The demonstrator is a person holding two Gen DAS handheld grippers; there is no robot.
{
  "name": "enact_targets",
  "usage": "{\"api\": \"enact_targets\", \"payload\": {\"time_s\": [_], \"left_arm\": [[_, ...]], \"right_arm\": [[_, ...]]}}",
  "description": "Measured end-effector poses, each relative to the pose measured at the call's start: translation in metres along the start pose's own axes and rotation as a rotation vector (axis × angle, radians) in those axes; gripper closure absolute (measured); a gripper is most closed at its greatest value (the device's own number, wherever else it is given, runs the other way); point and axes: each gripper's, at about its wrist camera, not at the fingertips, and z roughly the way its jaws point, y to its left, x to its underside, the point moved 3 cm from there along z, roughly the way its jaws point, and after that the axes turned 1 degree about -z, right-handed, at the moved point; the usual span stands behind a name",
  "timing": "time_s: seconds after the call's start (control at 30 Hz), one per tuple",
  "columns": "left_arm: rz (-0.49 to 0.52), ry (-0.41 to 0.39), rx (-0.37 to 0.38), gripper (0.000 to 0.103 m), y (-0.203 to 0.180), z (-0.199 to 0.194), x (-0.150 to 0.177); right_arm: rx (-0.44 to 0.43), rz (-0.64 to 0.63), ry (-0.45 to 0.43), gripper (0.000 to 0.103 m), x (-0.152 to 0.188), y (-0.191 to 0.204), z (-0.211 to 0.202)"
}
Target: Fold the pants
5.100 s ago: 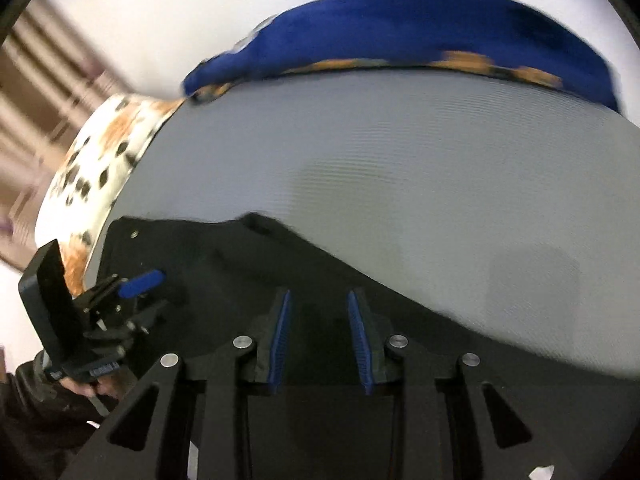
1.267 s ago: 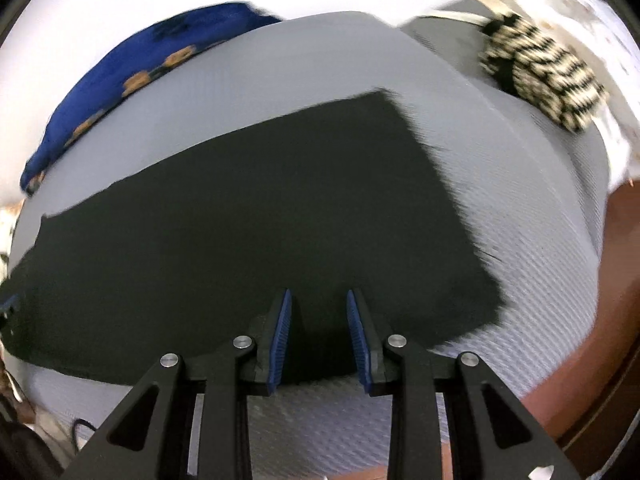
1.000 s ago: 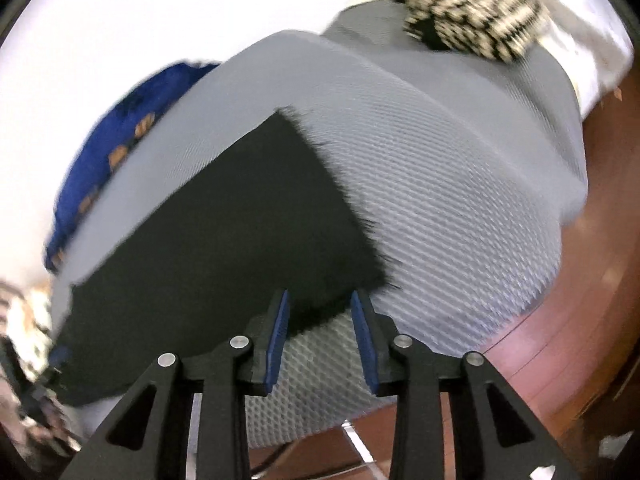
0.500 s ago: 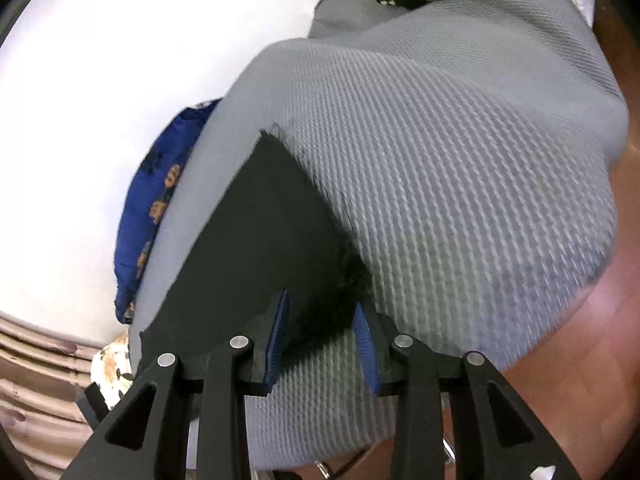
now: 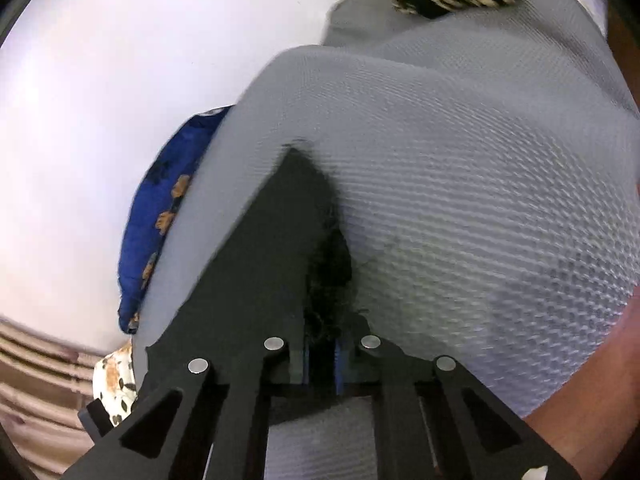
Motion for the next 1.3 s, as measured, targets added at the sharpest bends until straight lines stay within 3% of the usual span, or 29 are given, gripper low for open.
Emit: {"api": "enact_targets", "payload": {"time_s": [0.3, 0.57, 0.73, 0.93, 1.03, 1.3], "left_arm": [[-0.126, -0.106, -0.053, 0.042, 0.066, -0.052, -0.001], [-0.184, -0.139, -0.068, 0.042, 0.099, -0.077, 0.013], [-0.211, -0.157, -0.068, 0.042, 0.115, -0.09, 0.019], [-0.238, -0.163, -0.039, 0.042, 0.125, -0.096, 0.026], [-0.242, -0.158, -0.021, 0.042, 0.125, -0.096, 0.026], [-0.233, -0.141, 0.036, 0.042, 0.117, -0.092, 0.024]], "right_arm": [[-0.109, -0.229, 0.099, 0.094, 0.013, 0.137, 0.048], [-0.23, -0.414, 0.279, 0.094, 0.081, 0.256, 0.124], [-0.244, -0.553, 0.394, 0.094, 0.14, 0.304, 0.165], [-0.22, -0.681, 0.521, 0.094, 0.21, 0.313, 0.192], [-0.205, -0.714, 0.562, 0.094, 0.226, 0.303, 0.194], [-0.164, -0.778, 0.572, 0.093, 0.244, 0.301, 0.195]]}}
